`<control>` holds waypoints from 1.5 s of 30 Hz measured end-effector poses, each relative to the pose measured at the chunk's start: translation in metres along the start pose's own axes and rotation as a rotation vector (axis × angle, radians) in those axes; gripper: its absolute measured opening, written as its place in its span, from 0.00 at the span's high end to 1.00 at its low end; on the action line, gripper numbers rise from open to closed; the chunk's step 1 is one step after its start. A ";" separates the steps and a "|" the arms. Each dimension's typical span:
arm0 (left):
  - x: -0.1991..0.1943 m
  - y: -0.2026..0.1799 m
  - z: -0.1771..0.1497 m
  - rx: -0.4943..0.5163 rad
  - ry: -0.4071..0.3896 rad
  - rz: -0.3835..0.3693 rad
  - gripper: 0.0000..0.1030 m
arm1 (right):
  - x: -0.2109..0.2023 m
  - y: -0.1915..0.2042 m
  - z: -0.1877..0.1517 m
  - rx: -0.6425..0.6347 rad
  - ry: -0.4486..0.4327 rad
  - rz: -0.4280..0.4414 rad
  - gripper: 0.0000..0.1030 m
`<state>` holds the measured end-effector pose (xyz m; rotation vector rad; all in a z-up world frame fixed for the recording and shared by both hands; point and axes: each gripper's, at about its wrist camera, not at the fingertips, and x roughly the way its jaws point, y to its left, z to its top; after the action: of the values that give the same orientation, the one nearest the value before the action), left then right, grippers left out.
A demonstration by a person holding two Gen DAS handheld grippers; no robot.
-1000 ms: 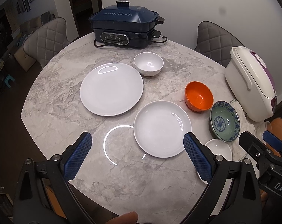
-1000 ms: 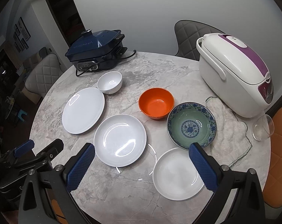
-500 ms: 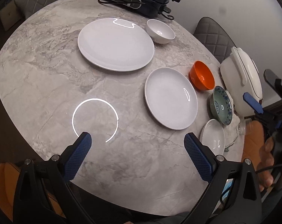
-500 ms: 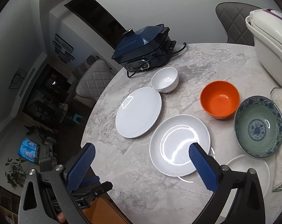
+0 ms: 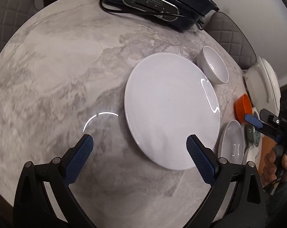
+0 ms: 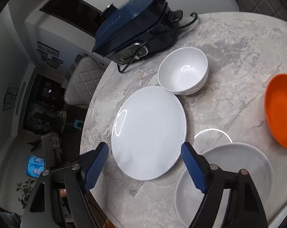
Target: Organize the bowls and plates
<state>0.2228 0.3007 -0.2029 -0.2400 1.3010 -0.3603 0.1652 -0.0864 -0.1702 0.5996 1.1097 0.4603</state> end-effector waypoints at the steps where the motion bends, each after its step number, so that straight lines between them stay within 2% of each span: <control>1: 0.005 0.005 0.011 0.037 0.019 -0.028 0.05 | 0.008 -0.003 0.002 0.014 0.002 -0.023 0.22; 4: 0.023 0.017 0.035 0.101 0.086 -0.064 0.16 | 0.025 -0.009 0.006 0.028 0.012 -0.056 0.24; 8: 0.041 0.028 0.053 0.126 0.137 -0.115 0.29 | 0.042 -0.024 0.013 0.088 0.025 -0.063 0.26; 15: 0.055 0.025 0.068 0.144 0.161 -0.176 0.30 | 0.065 -0.040 0.020 0.140 0.094 -0.092 0.32; 16: 0.057 0.023 0.071 0.149 0.163 -0.180 0.30 | 0.069 -0.040 0.020 0.138 0.110 -0.103 0.36; 18: 0.064 0.016 0.078 0.148 0.164 -0.178 0.39 | 0.077 -0.042 0.019 0.132 0.150 -0.113 0.44; 19: 0.065 0.016 0.080 0.141 0.169 -0.175 0.49 | 0.080 -0.044 0.019 0.135 0.165 -0.119 0.48; 20: 0.067 0.017 0.081 0.128 0.178 -0.176 0.63 | 0.082 -0.045 0.019 0.141 0.172 -0.121 0.51; 22: 0.070 0.018 0.081 0.111 0.189 -0.178 0.71 | 0.083 -0.047 0.021 0.147 0.165 -0.114 0.57; 24: 0.067 0.022 0.078 0.107 0.187 -0.176 0.71 | 0.081 -0.049 0.023 0.158 0.166 -0.121 0.59; 26: 0.066 0.022 0.078 0.104 0.191 -0.164 0.73 | 0.081 -0.050 0.021 0.163 0.173 -0.138 0.65; 28: 0.065 0.023 0.078 0.101 0.187 -0.153 0.75 | 0.082 -0.053 0.021 0.174 0.182 -0.161 0.79; 30: 0.064 0.025 0.077 0.102 0.189 -0.140 0.78 | 0.081 -0.058 0.021 0.203 0.179 -0.155 0.83; 35: 0.064 0.017 0.077 0.153 0.199 -0.081 0.78 | 0.078 -0.059 0.020 0.216 0.176 -0.157 0.83; 45: 0.064 0.015 0.076 0.174 0.201 -0.064 0.79 | 0.083 -0.053 0.021 0.208 0.169 -0.167 0.83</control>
<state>0.3122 0.2876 -0.2463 -0.1002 1.4520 -0.5602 0.2189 -0.0801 -0.2549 0.6514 1.3678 0.2558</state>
